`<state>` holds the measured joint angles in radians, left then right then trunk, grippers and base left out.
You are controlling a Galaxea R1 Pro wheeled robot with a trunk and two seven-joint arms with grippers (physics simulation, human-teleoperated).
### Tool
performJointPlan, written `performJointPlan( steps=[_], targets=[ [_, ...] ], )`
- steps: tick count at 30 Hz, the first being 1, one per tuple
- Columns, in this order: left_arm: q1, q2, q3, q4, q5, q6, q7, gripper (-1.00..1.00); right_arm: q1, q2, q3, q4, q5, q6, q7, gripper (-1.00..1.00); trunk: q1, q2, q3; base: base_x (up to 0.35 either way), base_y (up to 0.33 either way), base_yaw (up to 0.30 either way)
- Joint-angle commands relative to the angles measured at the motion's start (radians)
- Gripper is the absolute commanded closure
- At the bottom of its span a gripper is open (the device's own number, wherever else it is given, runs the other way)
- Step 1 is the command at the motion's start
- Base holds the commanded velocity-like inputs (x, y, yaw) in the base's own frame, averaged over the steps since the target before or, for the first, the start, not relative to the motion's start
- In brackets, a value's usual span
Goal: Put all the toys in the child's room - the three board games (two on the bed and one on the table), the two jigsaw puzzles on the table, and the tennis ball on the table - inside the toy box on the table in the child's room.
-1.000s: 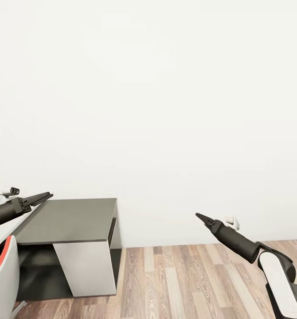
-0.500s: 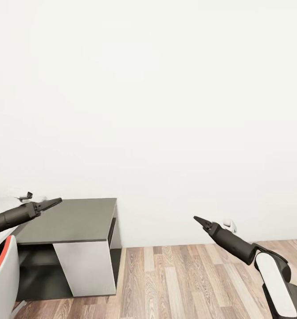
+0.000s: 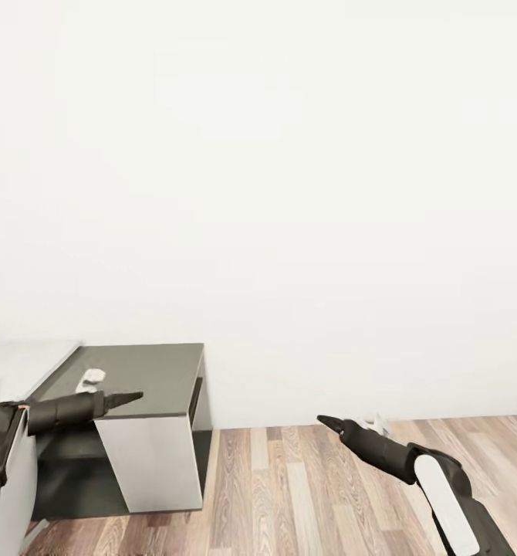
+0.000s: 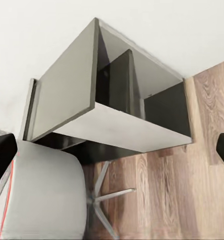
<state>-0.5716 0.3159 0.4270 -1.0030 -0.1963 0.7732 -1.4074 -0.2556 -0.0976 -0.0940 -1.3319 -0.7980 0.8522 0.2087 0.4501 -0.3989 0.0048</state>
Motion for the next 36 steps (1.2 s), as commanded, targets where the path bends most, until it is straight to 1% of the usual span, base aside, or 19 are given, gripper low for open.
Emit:
performJointPlan(
  steps=[1,4,5,9,10,14,15,17,18,21,22,24,25,29,32,34,36],
  targets=[
    [0.009,-0.004,0.002,0.003,-0.024,-0.001,-0.008,-1.00,0.000,0.002,0.009,0.006,0.017,0.003,0.005,-1.00,0.000,-0.001,0.000,-0.254,0.000,0.000],
    [0.037,-0.014,0.002,0.026,-0.053,-0.039,0.002,-1.00,0.003,0.010,0.034,0.032,0.048,-0.006,0.001,-1.00,0.000,-0.001,0.000,-0.280,0.000,0.000],
    [0.051,-0.018,0.002,0.051,-0.065,-0.066,0.012,-1.00,0.014,0.018,0.044,0.059,0.066,-0.022,0.000,-1.00,0.000,-0.001,0.000,-0.304,0.000,0.000],
    [0.069,-0.022,0.003,0.113,-0.078,-0.105,0.043,-1.00,0.047,0.030,0.057,0.130,0.085,-0.079,0.001,-1.00,0.000,-0.001,0.000,-0.314,0.000,0.000],
    [0.074,-0.023,0.004,0.151,-0.082,-0.120,0.065,-1.00,0.060,0.034,0.061,0.171,0.090,-0.112,0.002,-1.00,0.000,-0.001,0.000,-0.323,0.000,0.000],
    [0.082,-0.024,0.003,0.234,-0.087,-0.161,0.125,-1.00,0.074,0.038,0.067,0.260,0.095,-0.173,0.002,-1.00,0.000,-0.001,0.000,-0.325,0.000,0.000],
    [0.084,-0.024,0.003,0.278,-0.088,-0.190,0.167,-1.00,0.077,0.040,0.076,0.311,0.100,-0.202,0.000,-1.00,0.000,-0.001,0.000,-0.327,0.000,0.000],
    [0.087,-0.024,0.003,0.325,-0.089,-0.222,0.218,-1.00,0.080,0.043,0.091,0.367,0.110,-0.234,-0.001,-1.00,0.000,-0.001,0.000,-0.328,0.000,0.000],
    [0.089,-0.024,0.003,0.375,-0.090,-0.255,0.277,-1.00,0.081,0.045,0.111,0.427,0.124,-0.275,-0.001,-1.00,0.000,-0.001,0.000,-0.327,0.000,0.000],
    [0.090,-0.025,0.002,0.453,-0.090,-0.304,0.386,-1.00,0.082,0.047,0.141,0.518,0.148,-0.353,-0.001,-1.00,0.000,-0.001,0.000,-0.316,0.000,0.000],
    [0.091,-0.026,0.002,0.505,-0.090,-0.338,0.468,-1.00,0.083,0.048,0.160,0.578,0.163,-0.410,-0.002,-1.00,0.000,-0.001,0.000,-0.266,0.000,0.000],
    [0.091,-0.028,0.001,0.554,-0.090,-0.373,0.553,-1.00,0.083,0.049,0.176,0.639,0.175,-0.464,-0.003,-1.00,0.000,-0.001,0.000,-0.206,0.000,0.000],
    [0.091,-0.031,0.001,0.604,-0.090,-0.412,0.642,-1.00,0.083,0.050,0.190,0.700,0.186,-0.513,-0.004,-1.00,0.000,-0.001,0.000,-0.138,0.000,0.000],
    [0.091,-0.039,0.001,0.704,-0.090,-0.500,0.822,-1.00,0.084,0.052,0.218,0.812,0.203,-0.592,-0.005,-1.00,0.000,-0.001,0.000,-0.081,0.000,0.000],
    [0.091,-0.045,0.001,0.780,-0.090,-0.566,0.950,-1.00,0.084,0.052,0.239,0.878,0.210,-0.643,-0.006,-1.00,0.000,-0.001,0.000,-0.037,0.000,0.000],
    [0.093,-0.052,0.001,0.874,-0.089,-0.646,1.098,-1.00,0.084,0.052,0.264,0.938,0.214,-0.706,-0.006,-1.00,0.000,-0.001,0.000,-0.015,0.000,0.000],
    [0.096,-0.055,0.001,0.911,-0.090,-0.684,1.157,-1.00,0.084,0.052,0.277,0.960,0.214,-0.729,-0.007,-1.00,0.000,-0.001,0.000,-0.009,0.000,0.000]
  ],
)
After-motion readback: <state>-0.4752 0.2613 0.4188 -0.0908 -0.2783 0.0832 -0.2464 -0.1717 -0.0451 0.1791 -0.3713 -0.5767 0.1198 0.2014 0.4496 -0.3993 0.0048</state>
